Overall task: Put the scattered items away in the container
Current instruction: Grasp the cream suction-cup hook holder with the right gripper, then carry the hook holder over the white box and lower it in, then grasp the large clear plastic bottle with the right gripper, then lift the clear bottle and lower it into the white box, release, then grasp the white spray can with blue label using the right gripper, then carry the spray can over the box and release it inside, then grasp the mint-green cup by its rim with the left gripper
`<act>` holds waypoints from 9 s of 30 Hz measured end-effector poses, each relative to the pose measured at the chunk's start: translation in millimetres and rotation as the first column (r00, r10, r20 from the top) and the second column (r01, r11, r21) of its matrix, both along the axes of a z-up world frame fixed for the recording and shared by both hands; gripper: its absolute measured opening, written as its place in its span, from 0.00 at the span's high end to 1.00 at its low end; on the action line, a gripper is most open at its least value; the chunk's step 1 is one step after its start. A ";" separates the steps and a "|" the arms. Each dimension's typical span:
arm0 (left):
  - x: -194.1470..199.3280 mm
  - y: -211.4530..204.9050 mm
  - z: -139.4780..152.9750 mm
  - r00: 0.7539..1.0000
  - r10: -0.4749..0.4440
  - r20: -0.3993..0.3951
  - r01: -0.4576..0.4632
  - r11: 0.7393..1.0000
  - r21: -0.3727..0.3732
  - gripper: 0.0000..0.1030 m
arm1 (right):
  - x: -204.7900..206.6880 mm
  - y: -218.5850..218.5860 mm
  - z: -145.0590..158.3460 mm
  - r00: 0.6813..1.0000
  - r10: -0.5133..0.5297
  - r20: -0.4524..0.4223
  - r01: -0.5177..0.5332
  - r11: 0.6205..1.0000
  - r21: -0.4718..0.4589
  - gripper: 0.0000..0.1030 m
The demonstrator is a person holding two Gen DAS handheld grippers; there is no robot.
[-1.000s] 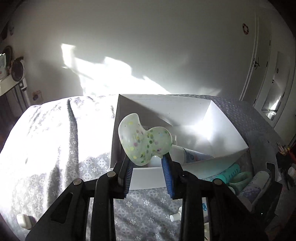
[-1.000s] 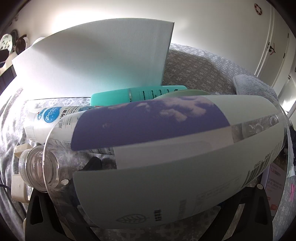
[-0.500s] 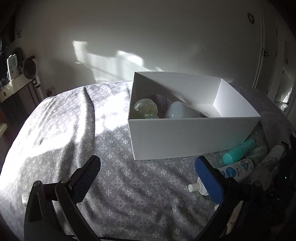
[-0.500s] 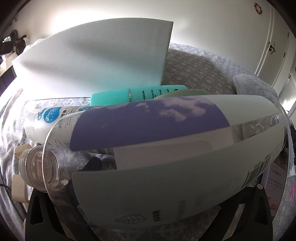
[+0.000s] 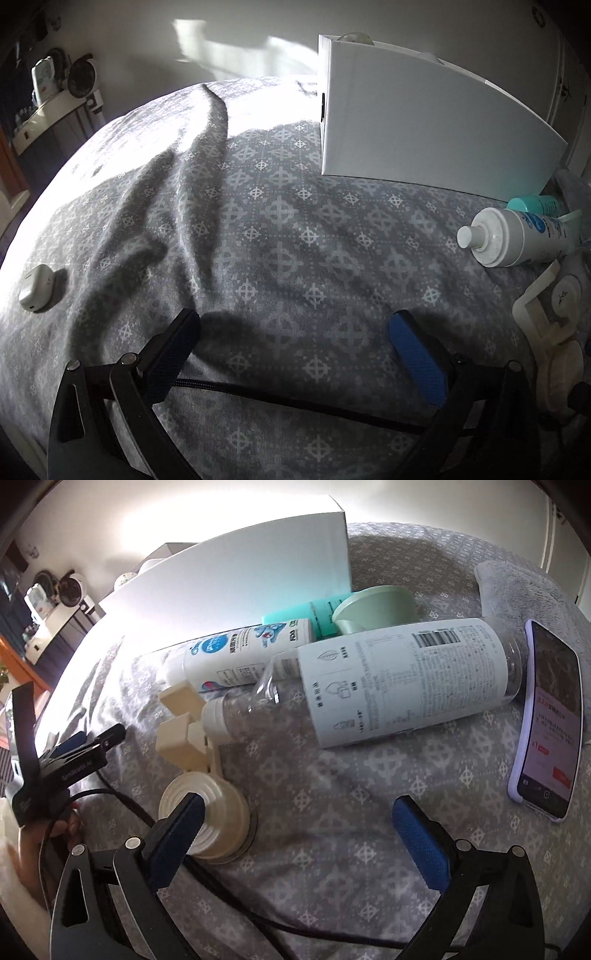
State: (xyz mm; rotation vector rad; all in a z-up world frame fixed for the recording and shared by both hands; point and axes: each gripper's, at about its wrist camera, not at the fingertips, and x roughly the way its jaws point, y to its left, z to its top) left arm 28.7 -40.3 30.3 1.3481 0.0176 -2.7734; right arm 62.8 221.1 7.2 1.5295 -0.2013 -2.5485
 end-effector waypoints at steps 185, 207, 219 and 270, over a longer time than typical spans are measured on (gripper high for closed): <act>-1.0 12.8 -0.7 1.000 0.004 -0.014 -0.004 1.000 -0.020 0.00 | -95.5 -107.5 -36.5 0.849 0.446 0.282 -0.507 0.839 0.199 0.54; -1.7 13.8 -1.2 1.000 0.005 -0.015 -0.005 1.000 -0.024 0.00 | -158.8 -0.1 185.9 0.914 0.017 -0.405 -0.011 1.000 0.017 0.58; -1.6 14.0 -1.2 1.000 0.005 -0.015 -0.006 1.000 -0.024 0.00 | -216.5 -46.2 116.7 0.942 -0.066 -0.328 0.120 0.982 0.146 0.41; -54.4 306.9 41.5 0.389 -0.920 0.046 0.917 0.382 -0.118 0.64 | -13.4 -23.4 -43.5 0.944 0.253 -0.212 -0.187 0.939 0.287 0.00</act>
